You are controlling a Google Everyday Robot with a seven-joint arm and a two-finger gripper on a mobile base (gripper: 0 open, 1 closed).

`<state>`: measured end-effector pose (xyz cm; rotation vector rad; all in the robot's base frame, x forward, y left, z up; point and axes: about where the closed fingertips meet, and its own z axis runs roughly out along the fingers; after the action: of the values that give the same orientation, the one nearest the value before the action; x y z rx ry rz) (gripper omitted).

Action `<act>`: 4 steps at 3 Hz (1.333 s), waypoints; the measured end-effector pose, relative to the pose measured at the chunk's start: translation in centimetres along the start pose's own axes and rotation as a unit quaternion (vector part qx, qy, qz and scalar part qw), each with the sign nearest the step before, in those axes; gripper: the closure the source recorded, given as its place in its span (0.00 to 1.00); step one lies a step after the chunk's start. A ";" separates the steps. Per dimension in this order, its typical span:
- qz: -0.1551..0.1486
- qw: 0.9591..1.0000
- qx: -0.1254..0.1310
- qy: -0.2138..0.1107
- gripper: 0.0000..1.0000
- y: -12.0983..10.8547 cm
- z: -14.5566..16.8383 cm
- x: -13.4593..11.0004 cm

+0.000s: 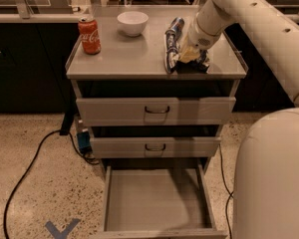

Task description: Place blue chip bag into bottom drawer

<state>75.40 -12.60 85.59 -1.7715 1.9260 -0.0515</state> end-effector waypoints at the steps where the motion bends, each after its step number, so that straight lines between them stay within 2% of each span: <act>1: 0.003 1.000 0.004 -0.023 1.00 0.2 -1.1 -1.1; 2: 0.023 0.996 0.000 -0.084 1.00 1.7 -3.9 -3.2; 3: 0.043 0.988 -0.026 -0.149 1.00 4.6 -7.2 -5.5; 4: 0.082 0.969 -0.074 -0.222 1.00 8.5 -8.1 -7.0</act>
Offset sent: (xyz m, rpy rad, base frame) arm -0.0723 0.0376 0.0847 0.3714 -0.0095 0.0445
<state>64.48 -7.34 91.92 -1.5407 1.7670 0.5176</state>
